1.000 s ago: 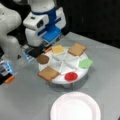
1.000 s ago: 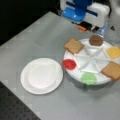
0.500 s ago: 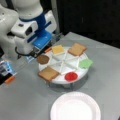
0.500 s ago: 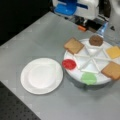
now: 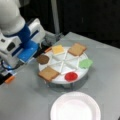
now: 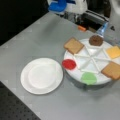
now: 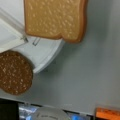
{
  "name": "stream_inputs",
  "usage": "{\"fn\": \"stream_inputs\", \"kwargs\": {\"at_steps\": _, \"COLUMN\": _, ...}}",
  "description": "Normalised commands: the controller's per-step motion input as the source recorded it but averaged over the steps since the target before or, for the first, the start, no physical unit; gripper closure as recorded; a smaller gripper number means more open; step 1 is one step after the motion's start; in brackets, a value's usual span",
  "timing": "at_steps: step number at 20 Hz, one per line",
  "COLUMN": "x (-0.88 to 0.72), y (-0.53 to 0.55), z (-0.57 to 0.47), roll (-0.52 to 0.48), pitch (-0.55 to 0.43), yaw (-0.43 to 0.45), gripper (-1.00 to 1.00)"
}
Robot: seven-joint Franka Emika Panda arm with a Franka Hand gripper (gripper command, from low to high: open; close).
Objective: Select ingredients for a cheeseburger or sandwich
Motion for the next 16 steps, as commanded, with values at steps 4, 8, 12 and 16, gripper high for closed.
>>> {"fn": "stream_inputs", "kwargs": {"at_steps": 4, "x": 0.02, "y": -0.22, "z": -0.40, "roll": 0.429, "pitch": -0.022, "yaw": -0.052, "gripper": -1.00}}
{"fn": "stream_inputs", "kwargs": {"at_steps": 8, "x": 0.07, "y": -0.18, "z": -0.40, "roll": 0.452, "pitch": -0.065, "yaw": -0.091, "gripper": -1.00}}
{"fn": "stream_inputs", "kwargs": {"at_steps": 12, "x": 0.05, "y": -0.10, "z": -0.37, "roll": 0.406, "pitch": -0.042, "yaw": -0.093, "gripper": -1.00}}
{"fn": "stream_inputs", "kwargs": {"at_steps": 16, "x": 0.04, "y": -0.05, "z": -0.31, "roll": 0.373, "pitch": -0.058, "yaw": -0.110, "gripper": -1.00}}
